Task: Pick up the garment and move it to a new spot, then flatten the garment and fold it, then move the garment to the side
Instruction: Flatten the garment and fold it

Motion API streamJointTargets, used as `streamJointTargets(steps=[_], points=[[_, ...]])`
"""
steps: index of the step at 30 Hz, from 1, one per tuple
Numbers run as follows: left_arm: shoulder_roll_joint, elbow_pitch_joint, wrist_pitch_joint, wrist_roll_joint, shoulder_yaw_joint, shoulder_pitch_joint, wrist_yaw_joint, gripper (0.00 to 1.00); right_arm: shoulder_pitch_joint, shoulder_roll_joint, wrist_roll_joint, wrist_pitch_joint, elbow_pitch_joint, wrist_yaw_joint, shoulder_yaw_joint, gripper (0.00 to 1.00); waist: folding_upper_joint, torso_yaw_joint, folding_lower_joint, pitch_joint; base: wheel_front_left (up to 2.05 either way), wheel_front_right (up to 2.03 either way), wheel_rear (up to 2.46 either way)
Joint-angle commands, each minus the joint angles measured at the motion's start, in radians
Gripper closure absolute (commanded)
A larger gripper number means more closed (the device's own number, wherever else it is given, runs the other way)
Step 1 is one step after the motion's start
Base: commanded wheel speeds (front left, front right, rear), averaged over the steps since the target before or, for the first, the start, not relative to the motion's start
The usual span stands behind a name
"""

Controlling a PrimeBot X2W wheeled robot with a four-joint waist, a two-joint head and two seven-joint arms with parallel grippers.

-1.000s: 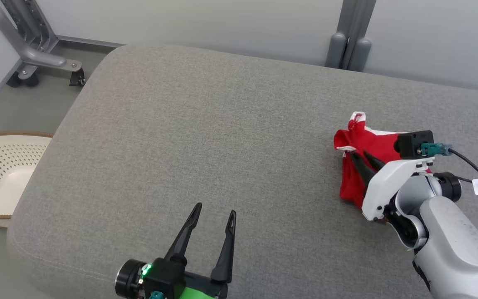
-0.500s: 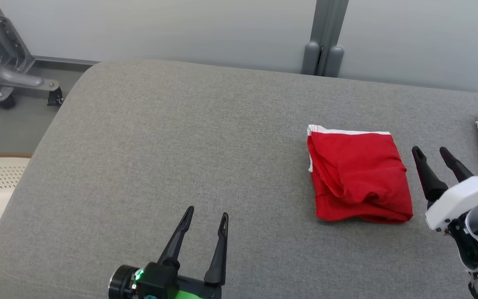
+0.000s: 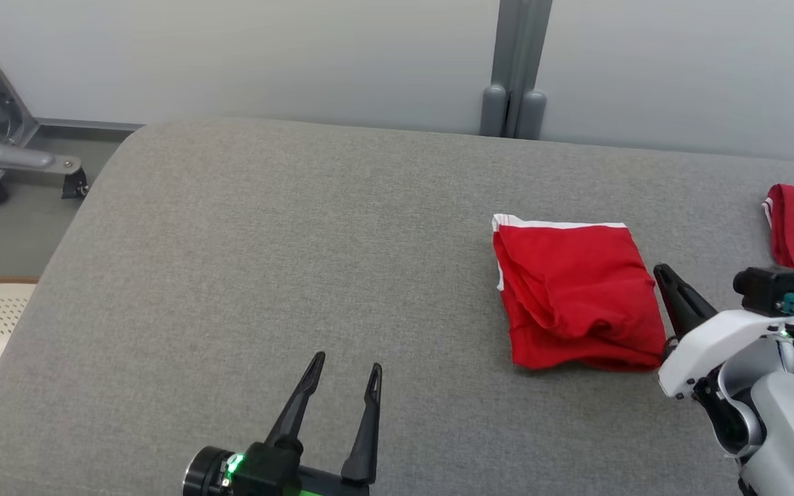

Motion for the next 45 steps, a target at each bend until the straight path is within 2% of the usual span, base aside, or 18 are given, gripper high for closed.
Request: streamJointTargets(steps=[1,4,7,10,13,15,23,27,33,36,39,40,41,42,45], points=[[0.002,0.007,0.000,-0.001,-0.005,-0.012,-0.004,0.00,-0.026,-0.001,-0.007,-0.011,0.052,0.000,0.019,1.00,-0.0001,0.055,0.0000,0.018,0.00,0.00,0.00],[0.002,0.013,0.000,-0.009,-0.011,-0.016,-0.006,0.00,-0.071,0.011,-0.022,-0.025,0.160,0.000,0.068,1.00,-0.0001,0.095,0.0000,0.023,0.00,0.00,0.00],[0.002,0.017,0.000,-0.018,-0.013,-0.014,-0.001,0.00,-0.080,0.052,0.008,-0.046,0.242,0.000,0.126,1.00,-0.0001,0.124,0.0000,0.023,0.00,0.00,0.00],[0.002,0.013,0.000,-0.021,-0.012,-0.010,0.005,0.00,-0.066,0.088,0.054,-0.070,0.254,0.000,0.214,1.00,-0.0001,0.131,0.0000,0.023,0.00,0.00,0.00],[0.002,0.014,0.000,-0.020,-0.017,-0.005,0.007,0.00,-0.059,0.093,0.104,-0.120,0.234,0.000,0.267,1.00,-0.0001,0.130,0.0000,0.018,0.00,0.00,0.00],[0.002,0.014,0.000,-0.019,-0.020,-0.002,0.008,0.00,-0.072,0.086,0.123,-0.156,0.230,0.000,0.271,1.00,-0.0001,0.129,0.0000,0.014,0.00,0.00,0.00],[0.002,0.019,0.000,-0.014,-0.032,-0.013,-0.001,0.00,-0.136,0.046,0.027,-0.211,0.339,0.000,0.186,1.00,-0.0001,0.158,0.0000,0.015,0.00,0.00,0.00],[0.002,0.015,0.000,-0.014,-0.020,-0.005,0.009,0.00,-0.089,0.079,-0.018,-0.214,0.404,0.000,0.151,1.00,-0.0001,0.160,0.0000,0.008,0.00,0.00,0.00],[0.002,0.008,0.000,-0.010,-0.007,0.016,0.011,0.00,0.020,0.168,-0.016,-0.215,0.338,0.000,0.155,1.00,-0.0001,0.121,0.0000,-0.003,0.00,0.00,0.00],[0.002,0.003,0.000,-0.007,0.002,0.023,0.013,0.00,0.082,0.200,0.001,-0.215,0.245,0.000,0.189,1.00,-0.0001,0.083,0.0000,-0.013,0.00,0.00,0.00],[0.002,0.000,0.000,-0.008,0.014,0.032,0.019,0.00,0.140,0.202,0.010,-0.215,0.132,0.000,0.221,1.00,-0.0001,0.040,0.0000,-0.027,0.00,0.00,0.00],[0.002,-0.001,0.000,-0.010,0.020,0.039,0.022,0.00,0.163,0.193,0.013,-0.215,0.091,0.000,0.221,0.75,-0.0001,0.024,0.0000,-0.034,0.00,0.00,0.00],[0.002,-0.002,0.000,-0.013,0.028,0.043,0.027,0.00,0.175,0.181,0.005,-0.215,0.062,0.000,0.212,0.29,-0.0001,0.008,0.0000,-0.039,0.00,0.00,0.00],[0.002,-0.003,0.000,-0.016,0.037,0.045,0.030,0.00,0.184,0.169,-0.006,-0.215,0.032,0.000,0.196,0.00,-0.0001,-0.006,0.0000,-0.041,0.00,0.00,0.00],[0.002,-0.001,0.000,-0.020,0.081,0.054,0.037,0.00,0.216,0.154,-0.060,-0.215,-0.058,0.000,0.126,0.00,-0.0001,-0.060,0.0000,-0.050,0.00,0.00,0.00]])
